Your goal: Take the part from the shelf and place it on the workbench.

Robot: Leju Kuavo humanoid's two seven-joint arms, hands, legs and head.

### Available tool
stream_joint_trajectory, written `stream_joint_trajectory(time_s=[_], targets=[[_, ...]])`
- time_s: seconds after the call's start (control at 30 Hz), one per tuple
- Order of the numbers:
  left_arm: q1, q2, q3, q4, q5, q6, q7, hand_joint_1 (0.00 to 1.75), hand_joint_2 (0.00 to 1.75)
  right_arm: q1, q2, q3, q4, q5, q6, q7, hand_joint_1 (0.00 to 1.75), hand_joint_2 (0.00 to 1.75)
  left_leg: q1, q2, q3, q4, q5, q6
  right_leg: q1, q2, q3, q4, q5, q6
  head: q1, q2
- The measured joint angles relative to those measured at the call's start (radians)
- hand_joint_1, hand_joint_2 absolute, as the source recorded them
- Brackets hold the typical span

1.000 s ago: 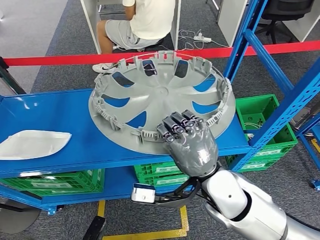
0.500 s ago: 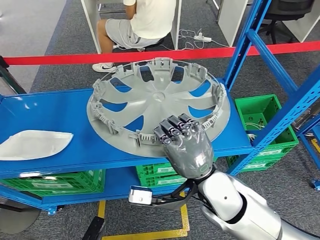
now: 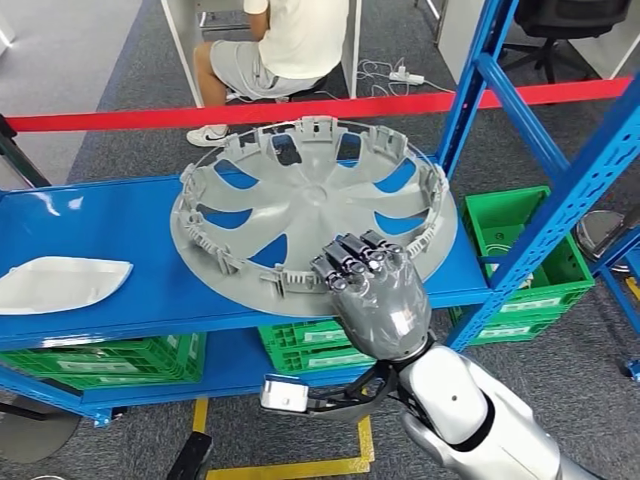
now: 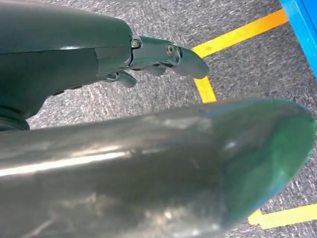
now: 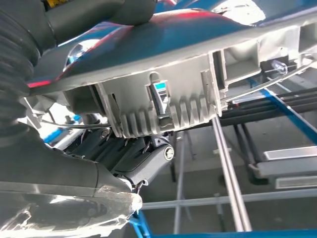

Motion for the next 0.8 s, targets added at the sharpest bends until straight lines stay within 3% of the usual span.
stream_joint_trajectory(time_s=[0.07, 0.17, 0.2, 0.23, 0.27, 0.37, 0.43, 0.5, 0.53, 0.6, 0.67, 0.7, 0.73, 0.77, 0.8], targets=[[0.000, 0.000, 0.000, 0.000, 0.000, 0.001, 0.000, 0.00, 0.00, 0.007, 0.007, -0.009, 0.001, 0.000, 0.000, -0.007, 1.75, 1.75, 0.001, 0.001, -0.023, 0.047, -0.044, -0.009, -0.001, -0.001, -0.012, 0.000, 0.009, -0.020, -0.002, 0.000], [-0.001, 0.000, 0.000, 0.000, -0.001, 0.001, 0.000, 0.00, 0.00, 0.013, 0.015, -0.021, 0.003, 0.000, 0.000, -0.019, 1.75, 1.75, 0.001, 0.002, -0.094, 0.234, -0.156, -0.015, 0.002, -0.003, -0.036, 0.000, 0.025, -0.038, -0.005, 0.000], [-0.001, 0.000, 0.000, 0.000, -0.001, 0.001, 0.000, 0.00, 0.00, 0.017, 0.017, -0.024, 0.004, 0.000, 0.000, -0.024, 1.75, 1.75, 0.001, 0.002, -0.106, 0.275, -0.170, -0.014, 0.004, -0.003, -0.044, 0.000, 0.031, -0.039, -0.005, 0.000], [-0.001, 0.000, 0.000, 0.000, -0.001, 0.001, 0.000, 0.00, 0.00, 0.020, 0.018, -0.026, 0.005, 0.000, 0.001, -0.028, 1.75, 1.75, 0.000, 0.002, -0.101, 0.284, -0.165, -0.012, 0.006, -0.003, -0.052, 0.001, 0.037, -0.039, -0.005, 0.000], [-0.001, 0.000, 0.000, 0.000, -0.001, 0.001, 0.000, 0.00, 0.00, 0.022, 0.020, -0.029, 0.005, 0.000, 0.001, -0.031, 1.75, 1.75, 0.000, 0.002, -0.078, 0.253, -0.143, -0.008, 0.007, -0.003, -0.058, 0.001, 0.043, -0.038, -0.005, 0.000], [-0.005, 0.000, 0.000, 0.000, -0.001, 0.001, 0.000, 0.00, 0.00, 0.025, 0.023, -0.033, 0.006, 0.000, 0.001, -0.033, 1.75, 1.75, -0.004, 0.001, 0.041, 0.061, -0.076, 0.003, 0.011, -0.002, -0.074, 0.001, 0.061, -0.029, -0.005, 0.000], [-0.006, -0.002, 0.000, 0.000, -0.002, 0.002, 0.000, 0.00, 0.00, 0.025, 0.025, -0.037, 0.006, 0.000, 0.001, -0.034, 1.75, 1.75, -0.008, 0.000, 0.067, 0.004, -0.070, 0.008, 0.013, -0.002, -0.081, 0.000, 0.075, -0.019, -0.004, 0.000], [-0.004, -0.003, 0.000, 0.000, -0.002, 0.002, 0.000, 0.00, 0.00, 0.026, 0.027, -0.039, 0.006, 0.000, 0.000, -0.035, 1.75, 1.75, -0.009, 0.001, 0.056, -0.002, -0.058, 0.019, 0.012, -0.003, -0.087, -0.005, 0.087, -0.008, -0.004, 0.000], [-0.004, -0.004, 0.000, 0.000, -0.002, 0.002, 0.000, 0.00, 0.00, 0.027, 0.027, -0.040, 0.006, 0.000, 0.000, -0.036, 1.75, 1.75, -0.008, 0.002, 0.049, -0.004, -0.049, 0.026, 0.010, -0.003, -0.093, 0.001, 0.077, -0.003, -0.003, 0.000], [-0.004, -0.005, 0.000, -0.001, -0.002, 0.002, 0.000, 0.00, 0.00, 0.029, 0.027, -0.043, 0.007, 0.000, 0.001, -0.040, 1.75, 1.75, -0.005, 0.005, 0.033, -0.006, -0.031, 0.039, 0.009, -0.005, -0.120, 0.071, 0.008, 0.006, -0.001, 0.000], [-0.003, -0.006, 0.000, -0.001, -0.002, 0.002, 0.000, 0.00, 0.00, 0.033, 0.027, -0.046, 0.007, 0.000, 0.001, -0.044, 1.75, 1.75, -0.007, 0.005, 0.012, -0.005, -0.013, 0.044, 0.009, -0.005, -0.155, 0.202, -0.079, 0.012, 0.001, 0.000], [-0.003, -0.006, 0.000, -0.001, -0.002, 0.002, 0.000, 0.00, 0.00, 0.037, 0.028, -0.049, 0.007, 0.000, 0.001, -0.048, 1.75, 1.75, -0.007, 0.005, 0.001, -0.005, -0.005, 0.045, 0.009, -0.005, -0.162, 0.254, -0.101, 0.013, 0.001, 0.000], [-0.002, -0.006, 0.000, -0.001, -0.002, 0.002, 0.000, 0.00, 0.00, 0.041, 0.028, -0.051, 0.007, 0.000, 0.001, -0.053, 1.75, 1.75, -0.008, 0.005, -0.010, -0.004, 0.004, 0.044, 0.009, -0.005, -0.155, 0.274, -0.101, 0.013, 0.001, 0.000], [-0.002, -0.006, 0.000, -0.001, -0.002, 0.001, 0.000, 0.00, 0.00, 0.045, 0.029, -0.054, 0.007, 0.000, 0.001, -0.057, 1.75, 1.75, -0.009, 0.005, -0.021, -0.004, 0.012, 0.043, 0.009, -0.005, -0.128, 0.256, -0.083, 0.011, 0.001, 0.000], [-0.002, -0.006, 0.000, -0.001, -0.002, 0.000, 0.000, 0.00, 0.00, 0.049, 0.031, -0.058, 0.008, 0.000, 0.001, -0.061, 1.75, 1.75, -0.009, 0.004, -0.030, -0.003, 0.020, 0.042, 0.010, -0.005, -0.084, 0.205, -0.058, 0.008, 0.001, 0.000]])
